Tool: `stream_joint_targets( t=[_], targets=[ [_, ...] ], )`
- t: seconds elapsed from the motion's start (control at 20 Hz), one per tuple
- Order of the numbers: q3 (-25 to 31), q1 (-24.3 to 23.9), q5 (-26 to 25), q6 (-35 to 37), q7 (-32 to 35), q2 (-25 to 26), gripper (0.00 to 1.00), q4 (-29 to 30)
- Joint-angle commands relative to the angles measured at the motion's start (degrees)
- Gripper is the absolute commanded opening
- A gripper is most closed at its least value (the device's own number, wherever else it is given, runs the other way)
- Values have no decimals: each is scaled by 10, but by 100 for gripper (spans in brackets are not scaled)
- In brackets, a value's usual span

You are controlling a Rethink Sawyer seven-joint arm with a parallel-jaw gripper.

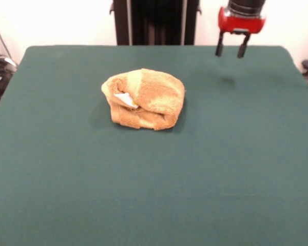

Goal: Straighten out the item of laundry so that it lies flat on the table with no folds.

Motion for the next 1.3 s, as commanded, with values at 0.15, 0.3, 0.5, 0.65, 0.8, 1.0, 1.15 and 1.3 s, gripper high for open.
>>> stream_joint_targets(
  t=[0.15,0.3,0.5,0.65,0.8,1.0,1.15,1.3],
  targets=[
    [74,-67,3,-2,77,-14,100,45],
    [79,-74,7,-3,82,-13,100,45],
    [81,-83,-2,14,64,-10,100,32],
    [81,-87,-7,23,55,-8,100,24],
    [79,-89,-8,24,55,-10,100,24],
    [77,-90,-9,20,56,-9,100,25],
    [75,-94,-10,26,52,-8,100,17],
    [74,-103,-14,30,47,-8,100,12]
  ],
)
